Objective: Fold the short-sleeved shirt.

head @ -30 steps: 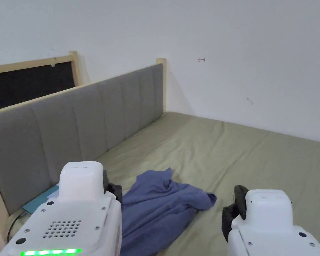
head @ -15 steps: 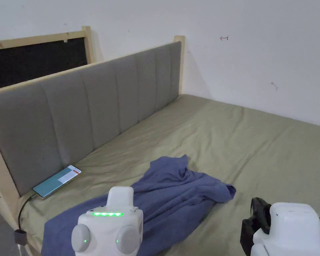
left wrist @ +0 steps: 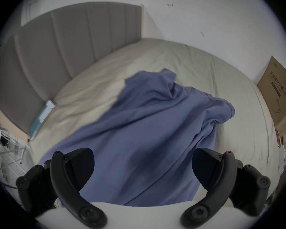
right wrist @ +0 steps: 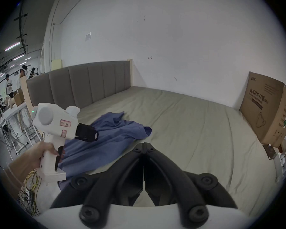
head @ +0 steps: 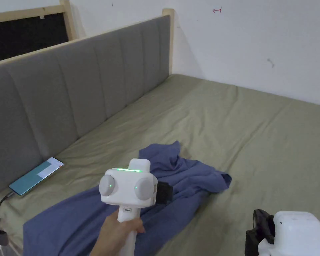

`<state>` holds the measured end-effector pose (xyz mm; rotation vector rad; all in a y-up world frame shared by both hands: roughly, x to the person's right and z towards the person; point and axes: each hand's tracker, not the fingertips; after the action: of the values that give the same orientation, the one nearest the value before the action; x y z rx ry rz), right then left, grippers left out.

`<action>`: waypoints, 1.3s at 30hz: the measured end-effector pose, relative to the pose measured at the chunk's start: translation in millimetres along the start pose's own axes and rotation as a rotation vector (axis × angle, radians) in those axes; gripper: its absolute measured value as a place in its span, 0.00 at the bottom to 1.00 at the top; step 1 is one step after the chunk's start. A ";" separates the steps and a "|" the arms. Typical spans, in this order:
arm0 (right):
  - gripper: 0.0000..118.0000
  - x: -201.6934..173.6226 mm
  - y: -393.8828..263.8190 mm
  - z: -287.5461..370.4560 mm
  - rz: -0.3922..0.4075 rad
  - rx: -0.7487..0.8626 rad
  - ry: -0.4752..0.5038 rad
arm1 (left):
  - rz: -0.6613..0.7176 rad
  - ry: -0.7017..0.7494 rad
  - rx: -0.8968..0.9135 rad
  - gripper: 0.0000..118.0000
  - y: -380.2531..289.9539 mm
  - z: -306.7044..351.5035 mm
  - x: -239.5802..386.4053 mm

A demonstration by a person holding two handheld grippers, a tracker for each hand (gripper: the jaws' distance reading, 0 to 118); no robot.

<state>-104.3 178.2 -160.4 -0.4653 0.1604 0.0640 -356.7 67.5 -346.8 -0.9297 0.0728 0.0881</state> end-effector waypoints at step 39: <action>0.00 185.5 -25.2 93.1 -0.319 0.035 -0.392 | -0.342 -0.646 0.208 0.09 22.0 205.6 237.9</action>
<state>93.9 202.5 -98.5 -0.4301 -0.2978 -0.1595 -117.5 256.1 -265.7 -0.6593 -0.6627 0.0583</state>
